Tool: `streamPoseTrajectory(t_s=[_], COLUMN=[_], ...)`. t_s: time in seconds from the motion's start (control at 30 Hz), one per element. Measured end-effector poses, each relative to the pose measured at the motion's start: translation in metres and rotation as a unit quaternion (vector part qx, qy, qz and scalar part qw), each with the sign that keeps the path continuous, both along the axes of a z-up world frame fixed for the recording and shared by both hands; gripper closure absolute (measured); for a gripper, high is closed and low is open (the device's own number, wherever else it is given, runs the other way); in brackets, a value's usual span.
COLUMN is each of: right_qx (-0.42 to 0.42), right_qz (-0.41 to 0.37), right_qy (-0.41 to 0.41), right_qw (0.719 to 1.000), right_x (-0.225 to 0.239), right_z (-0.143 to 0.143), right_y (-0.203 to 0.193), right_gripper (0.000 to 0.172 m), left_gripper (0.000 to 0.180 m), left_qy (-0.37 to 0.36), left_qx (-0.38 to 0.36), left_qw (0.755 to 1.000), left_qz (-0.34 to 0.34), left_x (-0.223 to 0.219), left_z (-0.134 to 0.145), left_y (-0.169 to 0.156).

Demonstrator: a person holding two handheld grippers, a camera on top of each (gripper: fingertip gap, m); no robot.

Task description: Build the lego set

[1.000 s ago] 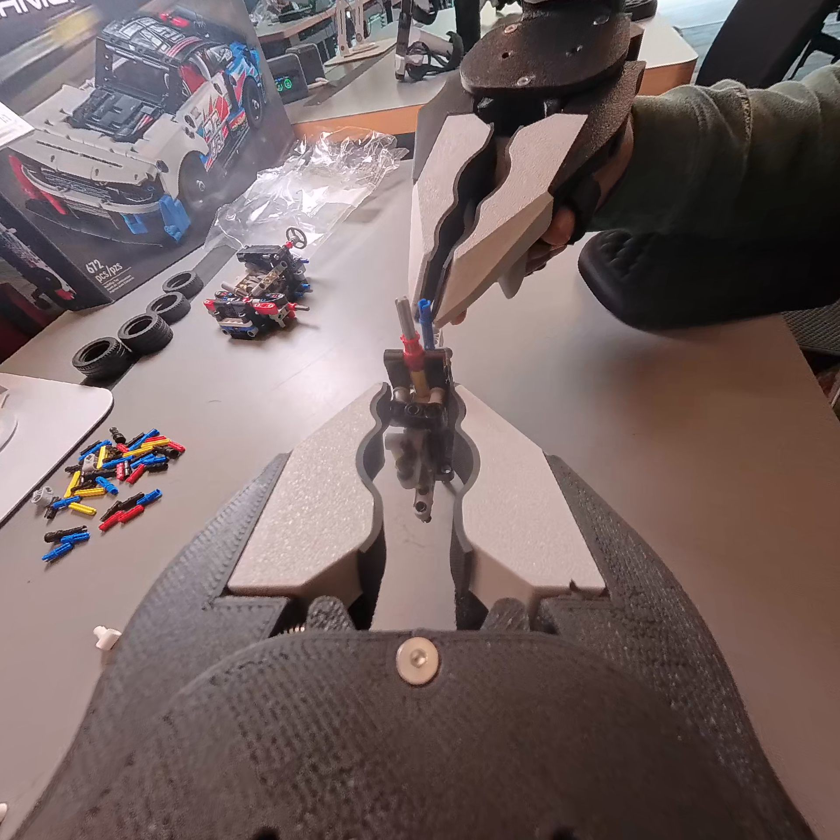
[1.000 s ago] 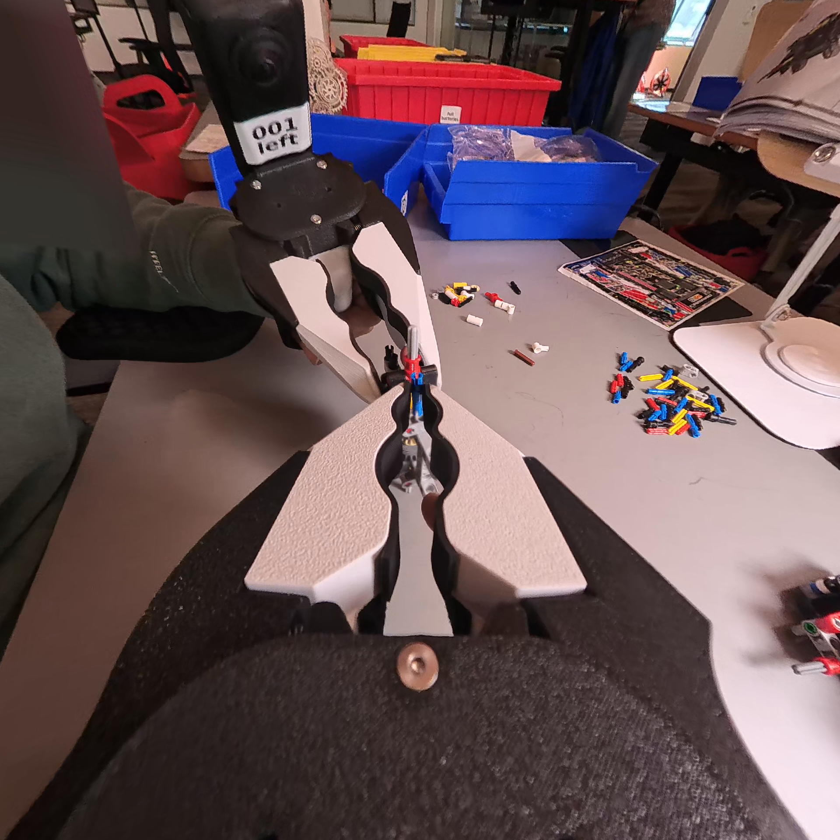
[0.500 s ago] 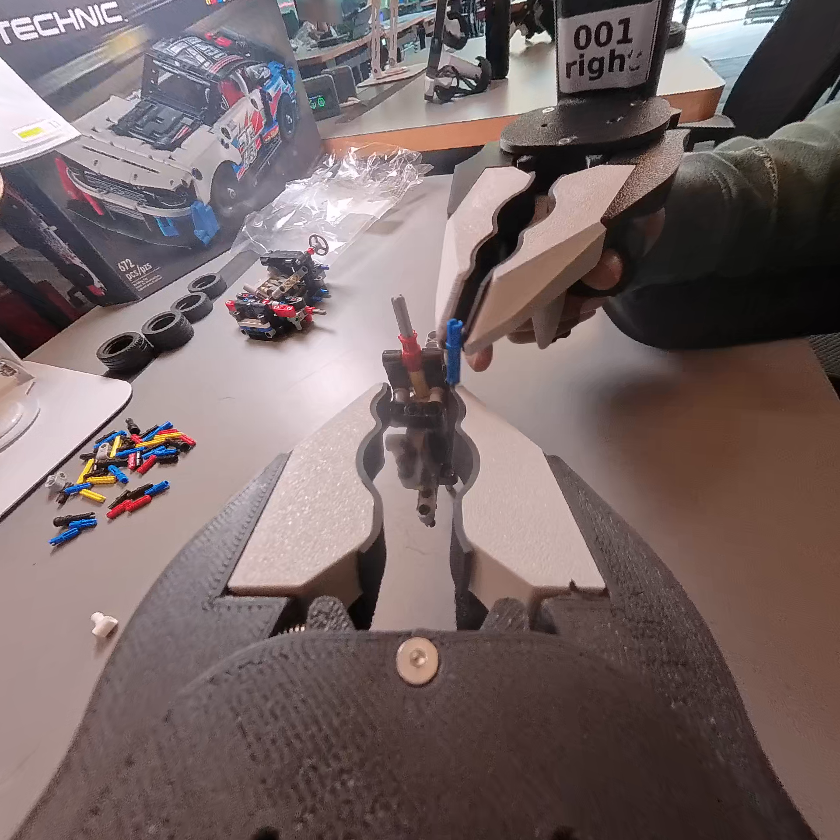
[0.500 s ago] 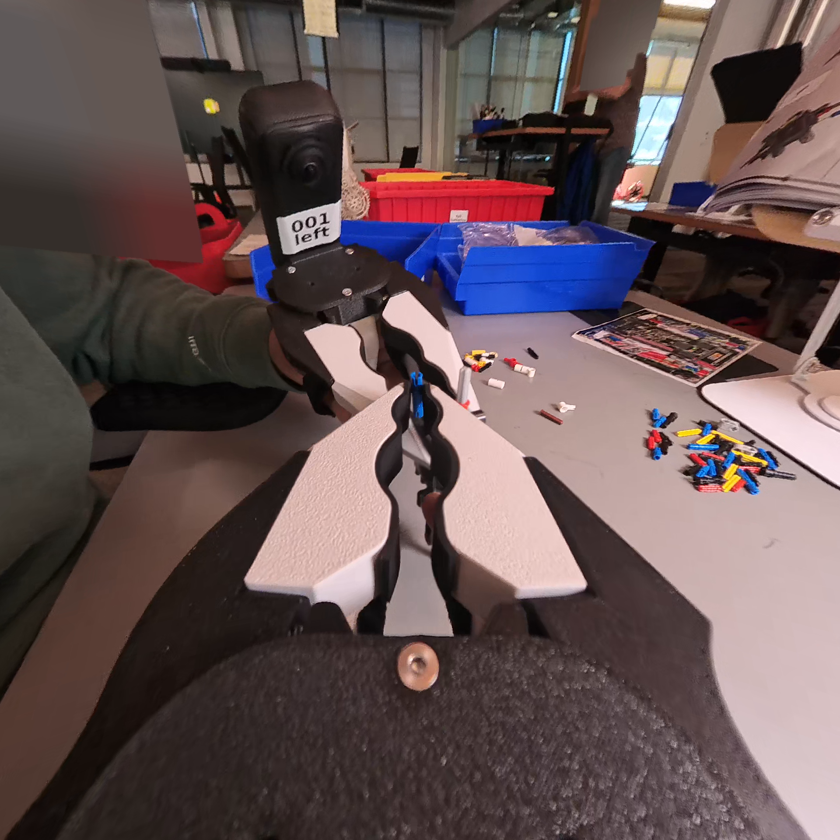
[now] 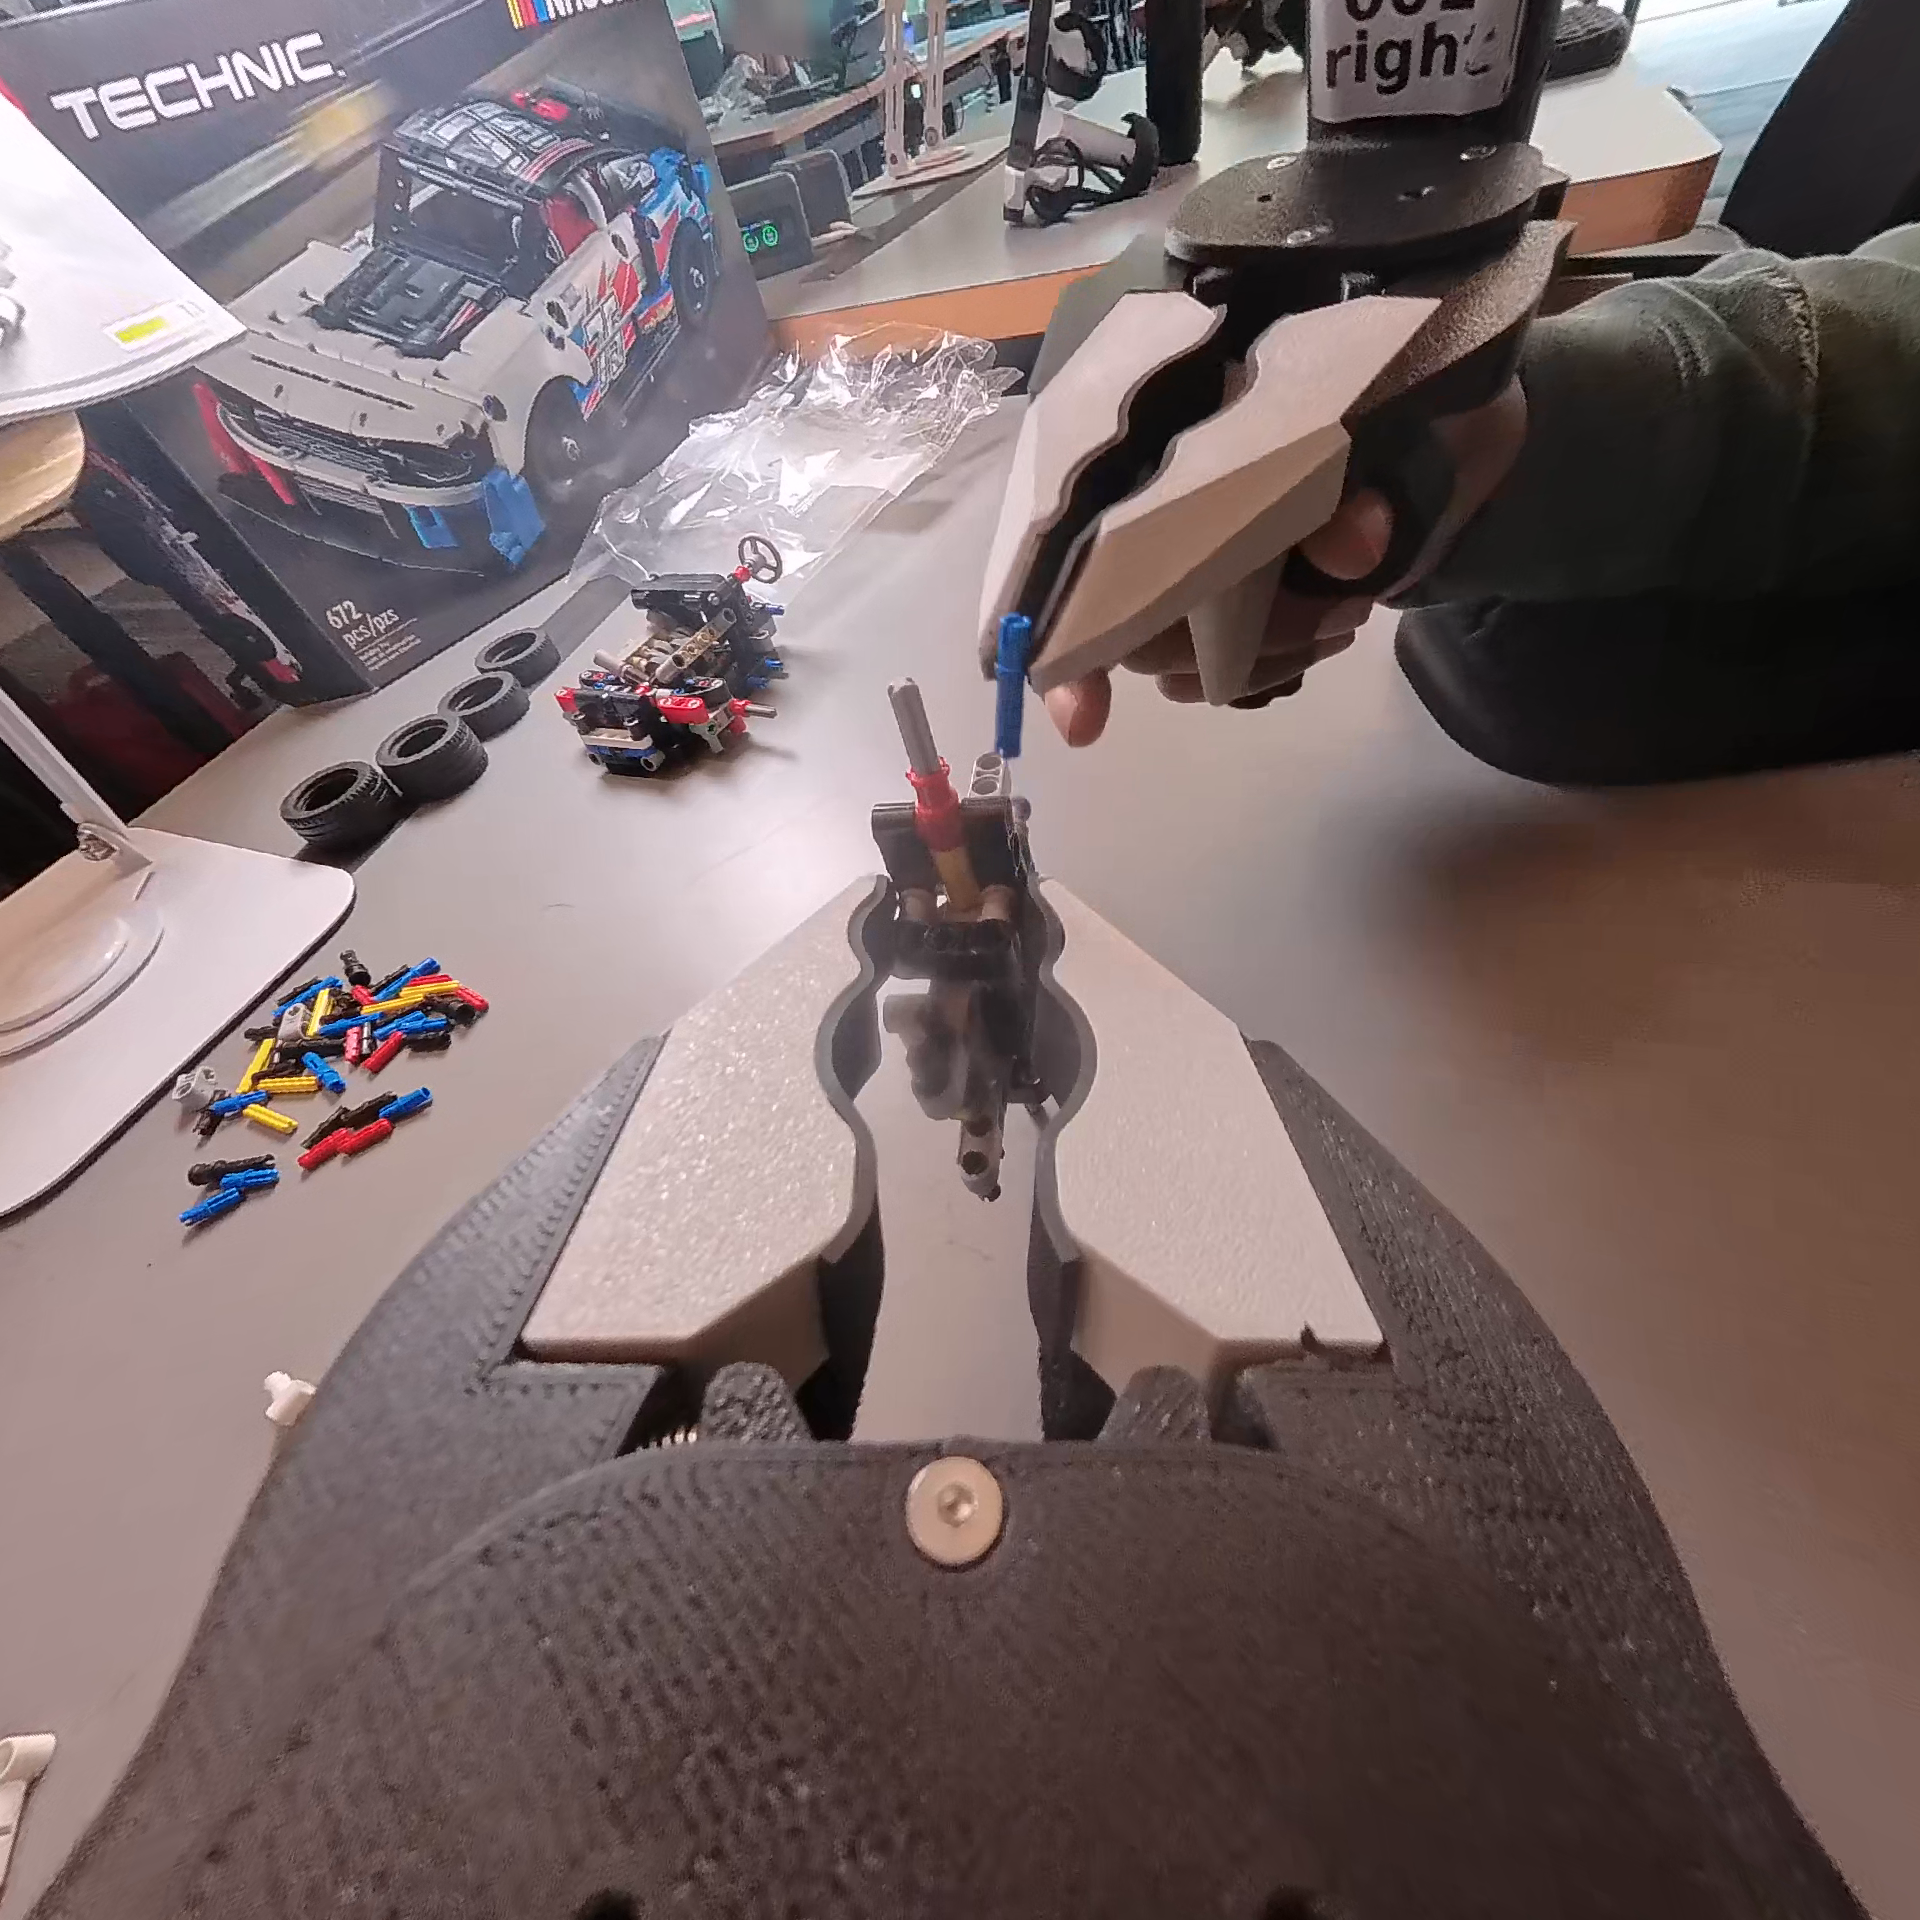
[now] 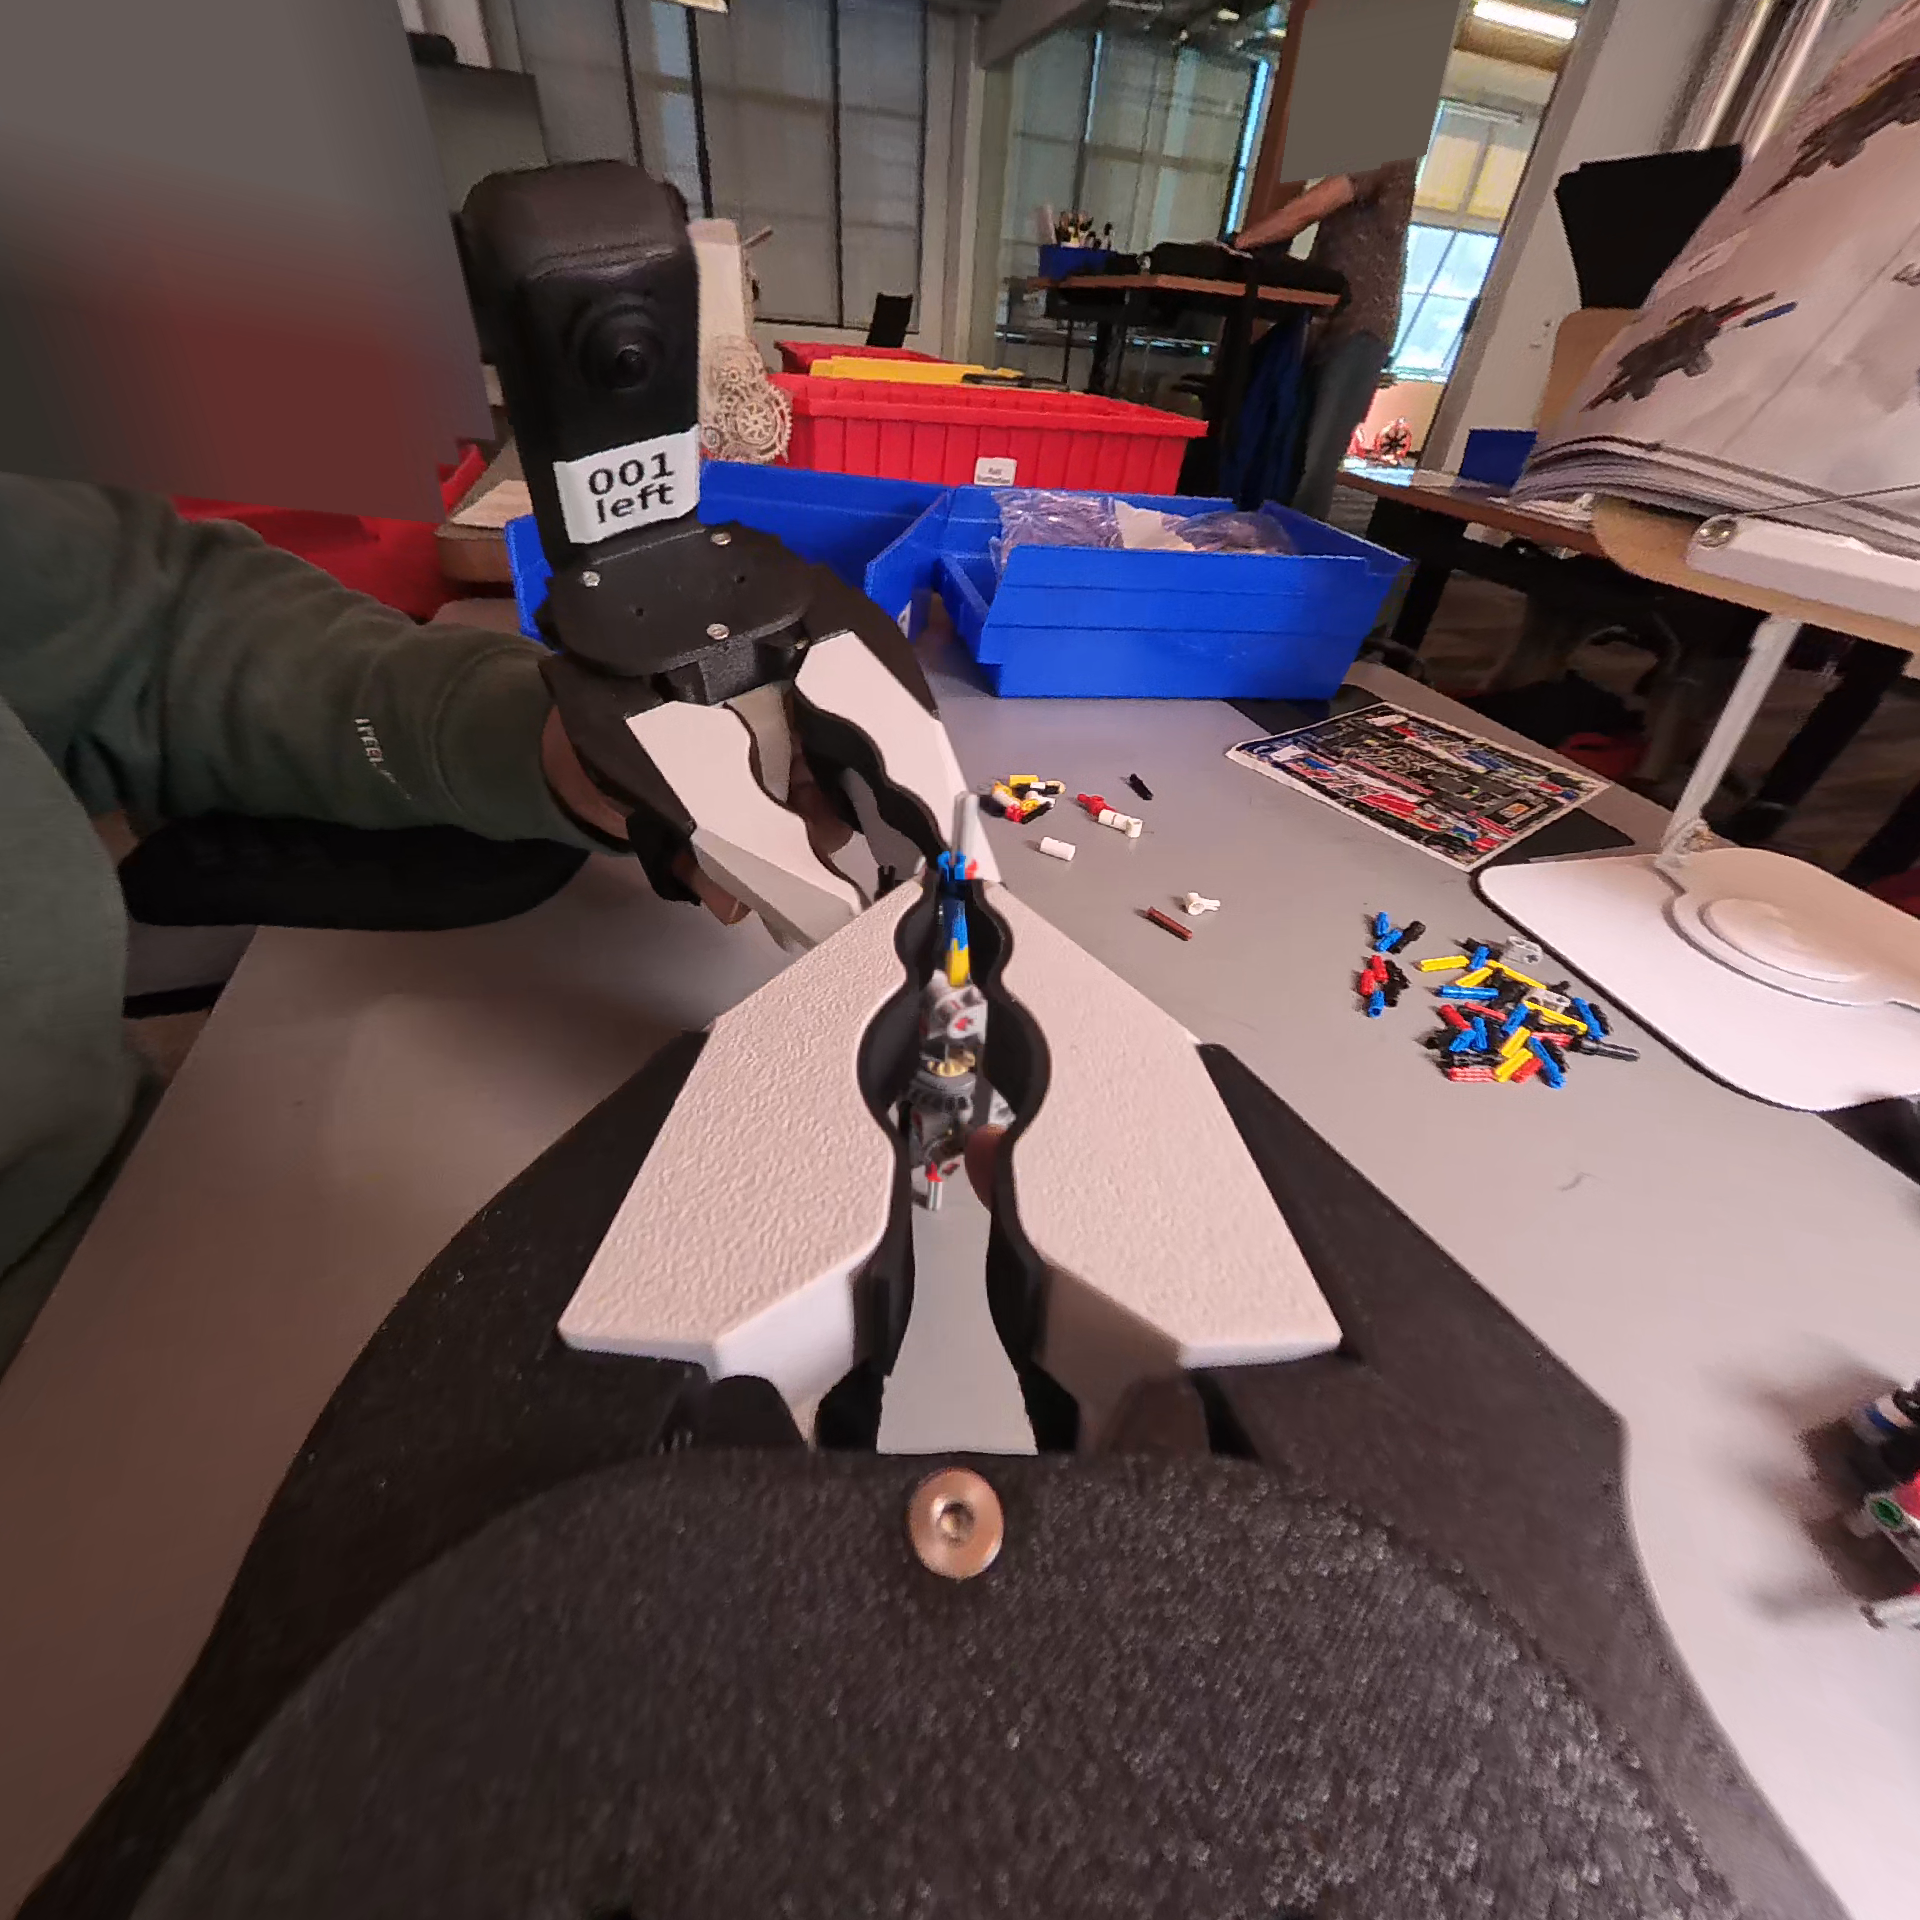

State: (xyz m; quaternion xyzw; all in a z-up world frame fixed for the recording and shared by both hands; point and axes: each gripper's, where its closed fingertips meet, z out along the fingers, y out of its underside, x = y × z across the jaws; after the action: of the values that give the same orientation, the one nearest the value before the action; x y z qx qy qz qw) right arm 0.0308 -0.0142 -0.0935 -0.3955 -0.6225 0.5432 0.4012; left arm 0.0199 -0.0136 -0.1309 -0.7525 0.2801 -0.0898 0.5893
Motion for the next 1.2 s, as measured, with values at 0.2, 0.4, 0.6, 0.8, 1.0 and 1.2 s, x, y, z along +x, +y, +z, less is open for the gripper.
streamPoseTrajectory(t_s=[0.2,0.4,0.6,0.8,1.0,1.2], right_qx=[0.004,0.038,0.06,0.063,0.165,0.307], right_qz=[-0.004,-0.009,-0.005,0.012,0.059,0.129], right_qy=[-0.022,-0.066,-0.095,-0.112,-0.161,-0.256], right_qw=[1.0,0.997,0.994,0.992,0.971,0.908], right_x=[-0.006,-0.012,-0.012,-0.011,-0.01,-0.01], right_z=[-0.008,-0.023,-0.029,-0.029,-0.028,-0.026], right_y=[-0.002,-0.004,-0.003,-0.004,-0.004,-0.005], right_gripper=[0.169,0.168,0.165,0.162,0.159,0.158], left_gripper=[0.158,0.158,0.158,0.158,0.158,0.158], left_qy=[0.001,0.007,0.01,0.01,0.007,0.009], left_qx=[0.002,0.006,0.007,0.005,0.003,0.001], left_qw=[1.0,1.0,1.0,1.0,1.0,1.0], left_qz=[-0.004,-0.013,-0.015,-0.016,-0.017,-0.017], left_x=[0.001,0.003,0.003,0.003,0.003,0.003], left_z=[0.0,0.0,0.0,0.0,0.0,0.0], left_y=[-0.001,-0.004,-0.004,-0.005,-0.004,-0.003])
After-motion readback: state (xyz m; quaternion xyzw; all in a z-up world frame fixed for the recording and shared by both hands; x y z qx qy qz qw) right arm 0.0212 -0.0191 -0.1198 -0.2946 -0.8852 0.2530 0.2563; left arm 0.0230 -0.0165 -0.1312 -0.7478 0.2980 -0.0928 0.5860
